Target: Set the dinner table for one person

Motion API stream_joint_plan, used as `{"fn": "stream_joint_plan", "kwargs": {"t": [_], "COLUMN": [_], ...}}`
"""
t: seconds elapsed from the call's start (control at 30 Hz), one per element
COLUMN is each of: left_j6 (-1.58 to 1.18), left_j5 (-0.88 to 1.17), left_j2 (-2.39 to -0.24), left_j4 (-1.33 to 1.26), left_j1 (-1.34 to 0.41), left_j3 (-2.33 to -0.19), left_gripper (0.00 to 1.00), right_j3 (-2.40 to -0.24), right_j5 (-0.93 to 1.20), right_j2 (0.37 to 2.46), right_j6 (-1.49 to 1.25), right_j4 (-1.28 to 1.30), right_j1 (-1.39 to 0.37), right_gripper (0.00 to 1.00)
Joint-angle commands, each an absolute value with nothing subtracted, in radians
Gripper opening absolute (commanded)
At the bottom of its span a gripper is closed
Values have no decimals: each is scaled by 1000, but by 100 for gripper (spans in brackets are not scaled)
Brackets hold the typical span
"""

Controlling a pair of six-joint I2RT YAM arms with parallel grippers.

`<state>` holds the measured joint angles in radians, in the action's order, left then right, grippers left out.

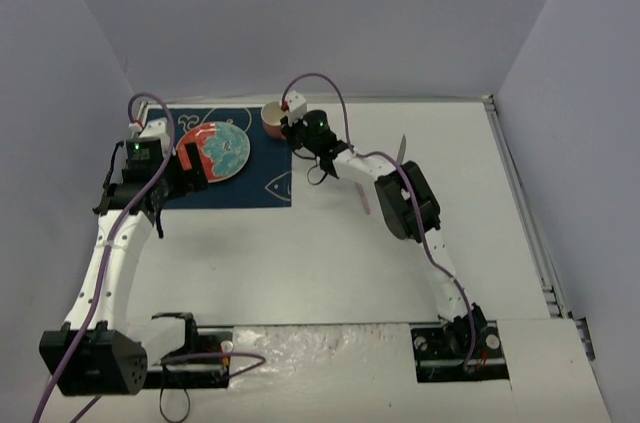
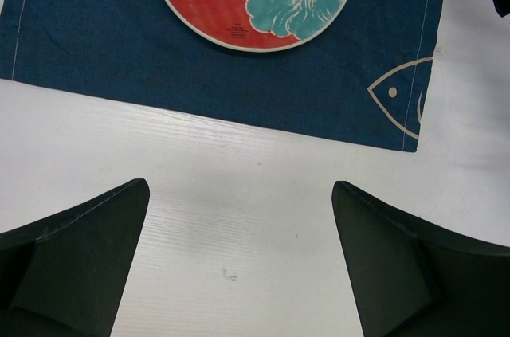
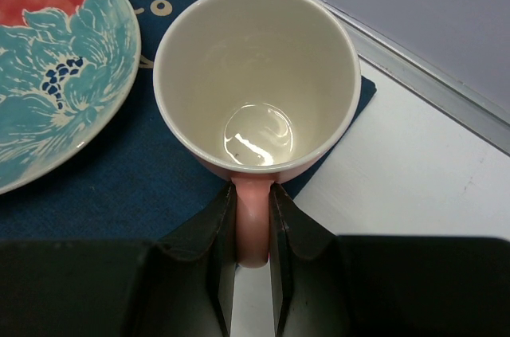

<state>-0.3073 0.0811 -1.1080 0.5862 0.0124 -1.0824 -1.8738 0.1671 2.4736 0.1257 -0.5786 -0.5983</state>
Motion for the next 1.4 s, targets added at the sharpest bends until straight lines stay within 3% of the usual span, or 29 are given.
{"fn": "stream_joint_plan", "kwargs": {"t": [0.0,0.9,1.37], "left_j6": [-310,-304,-304], "left_j5": [78,67,67], "left_j2": [-1103,-1109,-1109], "left_j4": [546,554,554], "left_j1": [12,12,12], "left_j3": [-1101,-1103,-1103], "left_gripper": [97,97,97], "right_j3": [-1977,-2045,-2037], "right_j5": [134,135,131], "right_j2": [2427,2511,2508], "right_j6": [143,158,163], "right_j4": [-790,-824,-828], "right_j1": [-604,-604,-603], "right_gripper": [0,0,35]}}
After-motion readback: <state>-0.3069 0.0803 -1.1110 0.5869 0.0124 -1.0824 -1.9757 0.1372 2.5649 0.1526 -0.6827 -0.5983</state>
